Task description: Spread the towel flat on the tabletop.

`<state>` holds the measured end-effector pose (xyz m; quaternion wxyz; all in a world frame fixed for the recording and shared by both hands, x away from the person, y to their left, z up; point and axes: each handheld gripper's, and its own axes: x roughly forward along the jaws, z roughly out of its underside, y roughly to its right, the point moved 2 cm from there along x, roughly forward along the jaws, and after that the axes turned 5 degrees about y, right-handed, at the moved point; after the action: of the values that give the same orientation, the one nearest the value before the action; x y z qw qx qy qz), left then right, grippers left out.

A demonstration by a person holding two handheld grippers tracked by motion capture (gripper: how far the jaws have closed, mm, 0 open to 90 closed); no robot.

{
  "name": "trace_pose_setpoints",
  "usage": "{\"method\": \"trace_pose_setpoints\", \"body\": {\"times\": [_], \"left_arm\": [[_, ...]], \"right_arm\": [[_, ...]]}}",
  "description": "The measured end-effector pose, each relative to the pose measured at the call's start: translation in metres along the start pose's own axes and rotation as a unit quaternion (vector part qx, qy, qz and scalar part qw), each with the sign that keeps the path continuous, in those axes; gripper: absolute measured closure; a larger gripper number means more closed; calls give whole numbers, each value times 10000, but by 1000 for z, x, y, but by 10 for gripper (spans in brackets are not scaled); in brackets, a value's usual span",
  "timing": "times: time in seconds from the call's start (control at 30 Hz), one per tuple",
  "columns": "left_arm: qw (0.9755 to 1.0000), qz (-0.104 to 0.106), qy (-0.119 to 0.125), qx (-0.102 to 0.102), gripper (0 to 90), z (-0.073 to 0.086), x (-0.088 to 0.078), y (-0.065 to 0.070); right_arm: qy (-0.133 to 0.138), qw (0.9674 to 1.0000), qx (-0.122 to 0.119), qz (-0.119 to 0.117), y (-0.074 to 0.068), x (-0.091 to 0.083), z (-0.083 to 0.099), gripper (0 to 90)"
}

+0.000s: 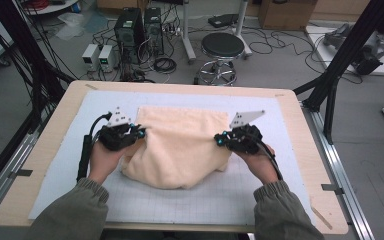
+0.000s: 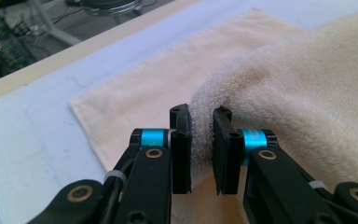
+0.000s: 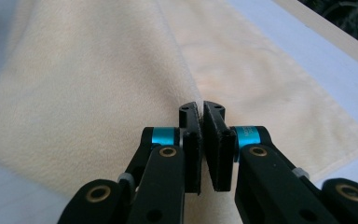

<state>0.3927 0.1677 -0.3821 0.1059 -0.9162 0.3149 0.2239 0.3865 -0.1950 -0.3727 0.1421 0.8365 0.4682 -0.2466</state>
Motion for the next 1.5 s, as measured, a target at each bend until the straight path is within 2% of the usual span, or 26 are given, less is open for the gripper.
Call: {"method": "trace_pose_setpoints", "body": {"times": [0.03, 0.1, 0.2, 0.23, 0.37, 0.43, 0.5, 0.57, 0.63, 0.67, 0.73, 0.87, 0.97, 1.0, 1.07, 1.13, 1.27, 1.33, 1.43, 1.5], "left_arm": [[9999, -51, -115, -27, 766, 1, 8, -3], [9990, -135, -397, -142, 687, 7, 20, -8], [9982, -55, -528, -287, 610, 13, 21, -14], [9984, -39, -464, -321, 581, 15, 18, -15], [9992, 67, -266, -287, 556, 18, -3, -18], [9994, 156, -153, -259, 550, 20, -14, -14], [9996, 273, -78, -85, 539, 24, -25, -9], [9991, 412, -7, 21, 524, 31, -36, -1], [9981, 605, 63, 82, 511, 39, -45, 8], [9973, 717, 136, 97, 503, 44, -50, 12], [9957, 886, 217, 188, 498, 53, -58, 20], [9929, 1133, 260, 257, 469, 69, -65, 31], [9906, 1310, 74, 374, 462, 78, -63, 38], [9900, 1349, 19, 420, 465, 81, -62, 39], [9892, 1387, -84, 472, 478, 84, -58, 42], [9881, 1441, -212, 501, 506, 86, -53, 43], [9878, 1350, -481, 609, 606, 89, -38, 49], [9882, 1287, -557, 610, 644, 88, -34, 52], [9888, 1253, -542, 610, 736, 85, -33, 52], [9896, 1230, -469, 577, 802, 83, -36, 53]], "right_arm": [[-14, 9999, 157, 46, 9, 6, 1, 857], [-161, 9992, 311, 172, 21, 20, 8, 842], [-572, 9969, 437, 322, 31, 33, 21, 741], [-552, 9968, 453, 345, 31, 33, 23, 715], [-251, 9982, 464, 287, 26, 19, 21, 663], [-91, 9991, 342, 227, 18, 9, 18, 653], [29, 9997, 200, 148, 5, 0, 17, 651], [-20, 10000, 35, 34, -9, -6, 19, 633], [-196, 9997, -65, -140, -24, -10, 19, 625], [-217, 9994, -223, -139, -32, -12, 19, 635], [81, 9986, -479, -210, -48, -17, 24, 650], [153, 9968, -570, -532, -68, -12, 39, 643], [54, 9961, -532, -698, -79, -3, 52, 645], [-18, 9960, -557, -694, -80, 0, 56, 644], [-58, 9958, -446, -804, -81, 8, 61, 630], [-155, 9954, -475, -820, -83, 14, 62, 613], [-334, 9951, -465, -801, -82, 31, 62, 598], [-421, 9945, -474, -830, -82, 40, 62, 651], [-349, 9936, -477, -961, -80, 43, 60, 796], [-333, 9929, -480, -1037, -80, 43, 60, 826]]}}
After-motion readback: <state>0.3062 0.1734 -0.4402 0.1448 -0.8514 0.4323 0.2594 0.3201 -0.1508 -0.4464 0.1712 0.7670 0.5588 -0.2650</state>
